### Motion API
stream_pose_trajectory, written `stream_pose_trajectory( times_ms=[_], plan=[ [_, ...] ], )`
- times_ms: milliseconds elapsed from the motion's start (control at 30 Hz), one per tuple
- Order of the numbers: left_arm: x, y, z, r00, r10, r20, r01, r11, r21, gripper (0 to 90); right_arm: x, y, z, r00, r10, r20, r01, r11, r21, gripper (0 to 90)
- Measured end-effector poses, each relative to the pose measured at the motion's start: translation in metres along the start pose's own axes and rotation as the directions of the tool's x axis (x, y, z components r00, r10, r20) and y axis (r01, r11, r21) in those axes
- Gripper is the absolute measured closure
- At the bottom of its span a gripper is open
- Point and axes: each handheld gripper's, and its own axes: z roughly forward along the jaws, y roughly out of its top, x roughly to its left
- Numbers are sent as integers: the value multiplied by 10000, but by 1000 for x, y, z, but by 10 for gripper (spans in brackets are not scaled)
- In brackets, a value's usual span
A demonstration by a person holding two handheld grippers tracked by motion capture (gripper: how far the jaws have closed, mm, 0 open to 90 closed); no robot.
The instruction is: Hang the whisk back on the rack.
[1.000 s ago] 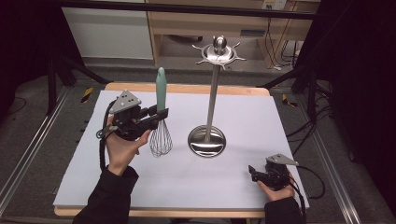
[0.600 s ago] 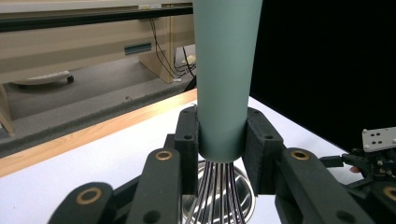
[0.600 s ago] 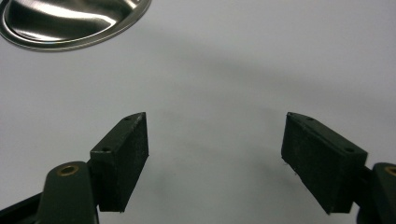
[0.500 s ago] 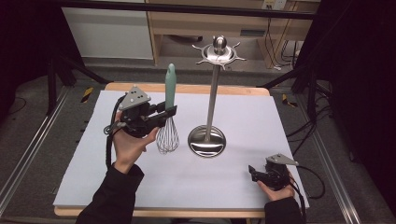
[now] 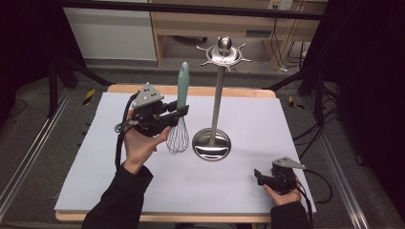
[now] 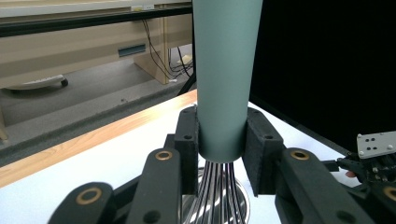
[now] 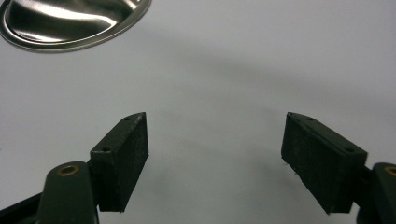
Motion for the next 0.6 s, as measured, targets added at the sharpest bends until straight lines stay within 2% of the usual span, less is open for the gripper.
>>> stream_pose_trajectory(
  times_ms=[600],
  plan=[
    [-4,11,12,9999,139,54,-140,9998,106,688,0,0,0,10000,72,-45,-72,10000,-13,234]
  ],
)
